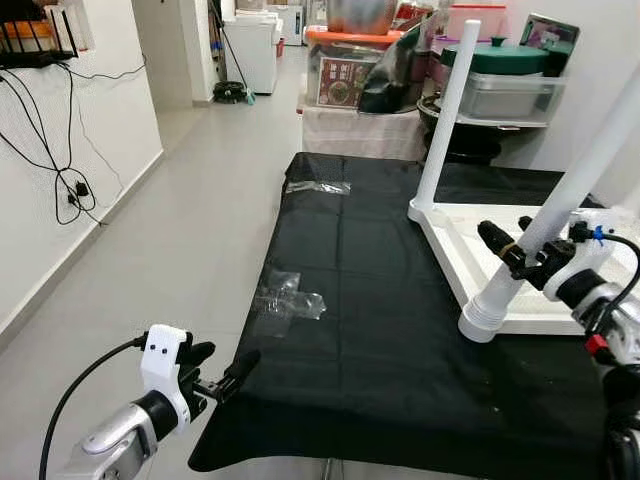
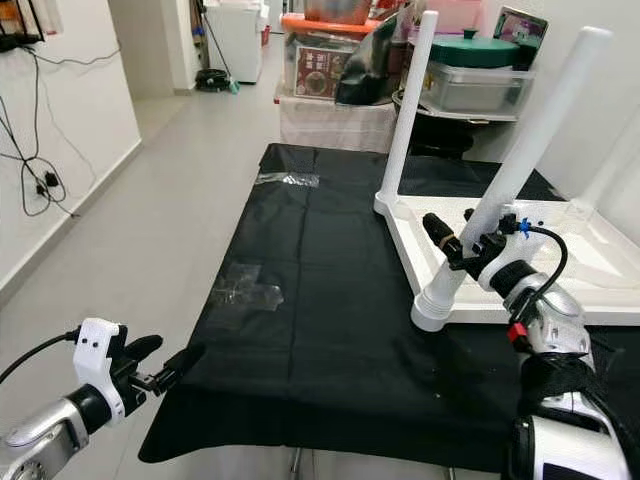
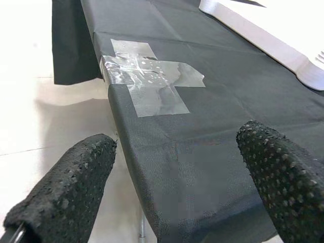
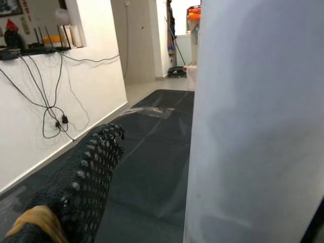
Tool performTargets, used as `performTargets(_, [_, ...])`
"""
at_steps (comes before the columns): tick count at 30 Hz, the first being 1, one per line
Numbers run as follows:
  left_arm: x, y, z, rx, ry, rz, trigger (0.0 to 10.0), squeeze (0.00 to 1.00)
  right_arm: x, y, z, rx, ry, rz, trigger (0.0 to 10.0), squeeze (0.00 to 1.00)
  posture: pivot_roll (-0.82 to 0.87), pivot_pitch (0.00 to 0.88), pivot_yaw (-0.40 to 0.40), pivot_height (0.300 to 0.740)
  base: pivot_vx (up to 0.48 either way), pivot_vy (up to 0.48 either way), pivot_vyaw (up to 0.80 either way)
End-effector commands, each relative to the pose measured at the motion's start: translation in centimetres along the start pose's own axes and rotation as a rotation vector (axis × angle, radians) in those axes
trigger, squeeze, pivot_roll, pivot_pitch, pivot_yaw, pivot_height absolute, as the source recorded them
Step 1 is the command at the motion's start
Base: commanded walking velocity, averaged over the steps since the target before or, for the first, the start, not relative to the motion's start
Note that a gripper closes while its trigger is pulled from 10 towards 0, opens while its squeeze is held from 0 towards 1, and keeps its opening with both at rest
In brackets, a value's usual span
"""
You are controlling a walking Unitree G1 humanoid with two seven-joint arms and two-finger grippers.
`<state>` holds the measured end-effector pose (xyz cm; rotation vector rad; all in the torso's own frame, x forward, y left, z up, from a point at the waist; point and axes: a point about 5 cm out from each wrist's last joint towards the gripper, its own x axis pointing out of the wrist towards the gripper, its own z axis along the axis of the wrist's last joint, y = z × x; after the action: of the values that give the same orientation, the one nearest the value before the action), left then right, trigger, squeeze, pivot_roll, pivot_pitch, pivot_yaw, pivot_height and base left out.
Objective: Building children table
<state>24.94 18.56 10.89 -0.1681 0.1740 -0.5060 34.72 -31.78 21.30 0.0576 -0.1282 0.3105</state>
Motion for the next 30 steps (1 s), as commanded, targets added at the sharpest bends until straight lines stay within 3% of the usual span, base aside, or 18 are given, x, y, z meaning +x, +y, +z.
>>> performTargets(1, [-0.13, 0.03, -0.08, 0.002, 0.013, -0.003, 10.0, 0.00, 0.48, 0.44, 0.55, -0.035, -0.006, 0.057, 10.0, 0.00, 0.08, 0.000, -0.039, 0.740, 0.000, 0.000, 0.00])
performTargets(2, [-0.22, 0.03, -0.05, 0.005, 0.014, -0.002, 10.0, 0.00, 0.78, 0.41, 0.79, -0.051, 0.007, 0.074, 5.8, 0.00, 0.08, 0.000, -0.040, 0.740, 0.000, 0.000, 0.00])
performTargets(5, [-0.25, 0.04, -0.04, 0.006, 0.014, -0.001, 10.0, 0.00, 0.87, 0.40, 0.85, -0.055, 0.012, 0.078, 5.8, 0.00, 0.08, 0.000, -0.040, 0.740, 0.000, 0.000, 0.00])
performTargets(6, [-0.29, 0.05, -0.01, 0.006, 0.014, -0.001, 10.0, 0.00, 0.96, 0.45, 0.88, -0.056, 0.013, 0.084, 1.5, 0.00, 0.08, 0.000, -0.040, 0.740, 0.000, 0.000, 0.00])
performTargets(7, [-0.31, 0.06, -0.02, 0.007, 0.014, -0.001, 10.0, 0.00, 1.05, 0.52, 0.83, -0.056, 0.017, 0.093, 0.0, 0.00, 0.09, 0.000, -0.044, 0.740, 0.000, 0.000, 0.00])
performTargets(30, [-0.26, 0.01, -0.19, 0.011, 0.020, -0.005, 10.0, 0.00, 1.42, 0.72, 0.37, -0.065, 0.028, 0.095, 0.0, 0.00, 0.08, 0.000, -0.043, 0.740, 0.000, 0.000, 0.00])
